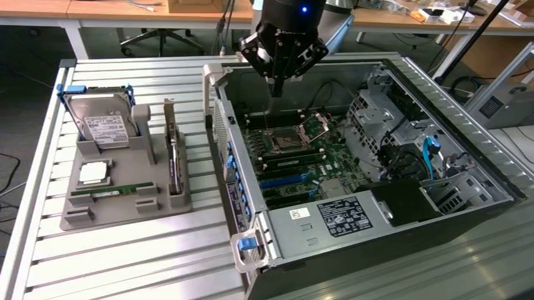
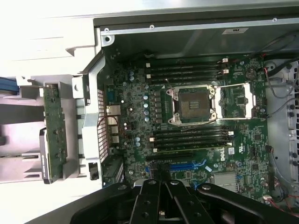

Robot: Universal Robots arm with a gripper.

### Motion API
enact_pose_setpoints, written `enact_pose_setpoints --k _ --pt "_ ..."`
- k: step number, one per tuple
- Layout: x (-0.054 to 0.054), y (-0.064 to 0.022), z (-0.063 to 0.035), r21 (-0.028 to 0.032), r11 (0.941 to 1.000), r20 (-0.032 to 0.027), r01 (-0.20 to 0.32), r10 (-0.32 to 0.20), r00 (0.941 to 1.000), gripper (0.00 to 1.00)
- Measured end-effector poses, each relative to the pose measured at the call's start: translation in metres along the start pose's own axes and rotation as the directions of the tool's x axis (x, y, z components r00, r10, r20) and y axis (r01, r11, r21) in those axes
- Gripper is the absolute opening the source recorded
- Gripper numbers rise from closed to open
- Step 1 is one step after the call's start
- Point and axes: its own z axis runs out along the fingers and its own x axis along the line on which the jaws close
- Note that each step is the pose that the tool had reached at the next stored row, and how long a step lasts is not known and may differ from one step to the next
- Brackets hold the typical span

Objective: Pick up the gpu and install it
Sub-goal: 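Reach for the gpu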

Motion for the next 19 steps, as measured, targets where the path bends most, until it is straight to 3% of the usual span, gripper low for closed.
enact_pose_setpoints --k 19 --pt "0.0039 -0.0003 -0.0001 0.0 1.0 0.0 0.0 0.0 1.0 0.11"
